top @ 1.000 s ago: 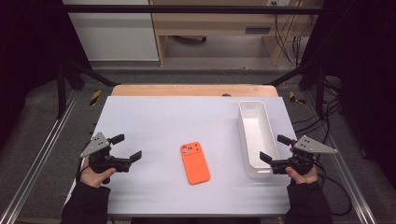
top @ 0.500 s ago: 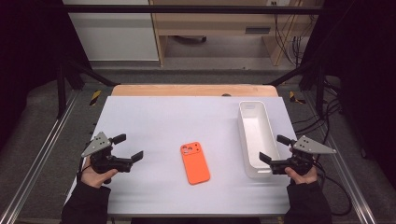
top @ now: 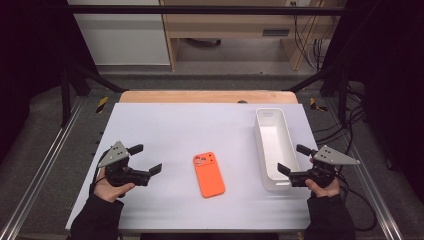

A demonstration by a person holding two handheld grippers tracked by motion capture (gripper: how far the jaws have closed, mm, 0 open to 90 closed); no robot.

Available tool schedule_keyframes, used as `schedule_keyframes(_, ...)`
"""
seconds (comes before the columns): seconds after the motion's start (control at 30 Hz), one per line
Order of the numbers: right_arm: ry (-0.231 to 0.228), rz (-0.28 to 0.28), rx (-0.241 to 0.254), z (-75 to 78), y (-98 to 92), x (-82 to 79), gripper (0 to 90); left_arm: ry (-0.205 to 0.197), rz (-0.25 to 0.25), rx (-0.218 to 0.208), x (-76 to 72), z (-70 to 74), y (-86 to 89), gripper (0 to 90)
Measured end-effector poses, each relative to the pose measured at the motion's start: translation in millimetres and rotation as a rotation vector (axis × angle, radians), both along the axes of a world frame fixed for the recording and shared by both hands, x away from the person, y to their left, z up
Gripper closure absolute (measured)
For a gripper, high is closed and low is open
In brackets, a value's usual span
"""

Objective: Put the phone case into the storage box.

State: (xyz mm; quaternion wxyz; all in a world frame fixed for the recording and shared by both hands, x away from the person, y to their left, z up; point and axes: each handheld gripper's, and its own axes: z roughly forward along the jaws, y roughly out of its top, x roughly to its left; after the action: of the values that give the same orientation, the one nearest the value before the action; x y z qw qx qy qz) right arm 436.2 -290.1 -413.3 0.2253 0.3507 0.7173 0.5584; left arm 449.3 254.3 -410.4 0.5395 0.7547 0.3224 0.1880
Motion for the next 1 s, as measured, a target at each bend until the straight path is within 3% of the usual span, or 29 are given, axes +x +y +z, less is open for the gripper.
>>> schedule_keyframes(0.27, 0.0, 0.001, -0.003, -0.2, 0.3, 0.1, 0.4, 0.016, 0.0, 0.018, -1.1, 2.3, -18.1, 0.0)
schedule_keyframes(0.57, 0.0, -0.001, -0.005, -0.3, 0.2, 0.0, 0.4, 0.021, -0.038, 0.04, -5.6, 5.2, -43.3, 0.0)
schedule_keyframes(1.0, 0.003, -0.002, -0.007, -0.6, 1.0, 0.1, 0.4, 0.038, -0.038, 0.052, -4.8, 11.7, -61.2, 0.0)
